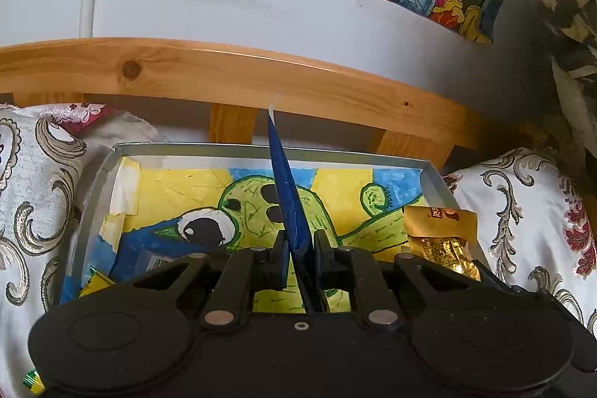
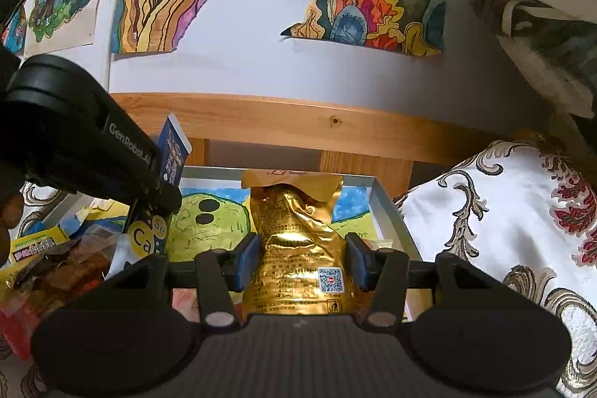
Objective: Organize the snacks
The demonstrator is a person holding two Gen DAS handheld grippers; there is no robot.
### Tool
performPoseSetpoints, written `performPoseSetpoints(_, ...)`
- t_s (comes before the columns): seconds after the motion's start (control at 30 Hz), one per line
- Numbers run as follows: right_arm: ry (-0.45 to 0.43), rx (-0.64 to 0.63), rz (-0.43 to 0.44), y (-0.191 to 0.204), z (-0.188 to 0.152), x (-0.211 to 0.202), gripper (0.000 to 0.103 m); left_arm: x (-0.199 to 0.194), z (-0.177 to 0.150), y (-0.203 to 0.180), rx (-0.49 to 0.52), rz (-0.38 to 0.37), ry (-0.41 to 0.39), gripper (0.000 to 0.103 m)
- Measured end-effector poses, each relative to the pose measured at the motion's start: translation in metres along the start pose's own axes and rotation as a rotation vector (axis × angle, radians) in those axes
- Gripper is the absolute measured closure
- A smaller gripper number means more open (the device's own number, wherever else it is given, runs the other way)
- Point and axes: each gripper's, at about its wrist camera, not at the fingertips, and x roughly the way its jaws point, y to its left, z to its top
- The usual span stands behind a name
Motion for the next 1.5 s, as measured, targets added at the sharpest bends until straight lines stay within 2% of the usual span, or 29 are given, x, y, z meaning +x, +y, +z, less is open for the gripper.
performPoseSetpoints(0.23,0.005,-0.004,0.002,0.000,-0.001,0.003,0.043,0.005,-0.003,0.006,-0.039,0.033,0.017,0.077)
performPoseSetpoints(0.33,0.000,-0.002,0.001,0.001,-0.002,0.003,0.040,0.006,-0.006,0.012,-0.076,0.039,0.022,0.065)
performPoseSetpoints(0.47,-0.007,0.000,0.013,0.001,-0.002,0.001,0.027,0.002,-0.007,0.018,-0.104,0.054,0.009,0.045)
performPoseSetpoints(0.6,-0.013,0.001,0.004,0.001,0.001,-0.002,0.023,-0.007,-0.005,0.023,-0.133,0.069,-0.019,0.028)
performPoseSetpoints(0.8,-0.038,0.054,-0.004,-0.006,0.012,-0.015,0.011,-0.027,-0.003,0.027,-0.142,0.108,-0.058,0.008)
performPoseSetpoints(0.97,-0.056,0.112,0.016,-0.015,0.022,-0.029,0.003,-0.051,-0.004,0.029,-0.134,0.136,-0.100,0.001)
performPoseSetpoints(1.07,-0.066,0.135,0.024,-0.017,0.028,-0.039,0.001,-0.066,-0.006,0.031,-0.121,0.153,-0.119,0.001)
performPoseSetpoints(1.33,-0.082,0.175,0.055,-0.021,0.037,-0.069,0.000,-0.107,-0.021,0.038,-0.131,0.196,-0.129,0.001)
performPoseSetpoints(1.5,-0.087,0.155,0.062,-0.017,0.038,-0.090,0.000,-0.132,-0.033,0.040,-0.150,0.204,-0.129,0.001)
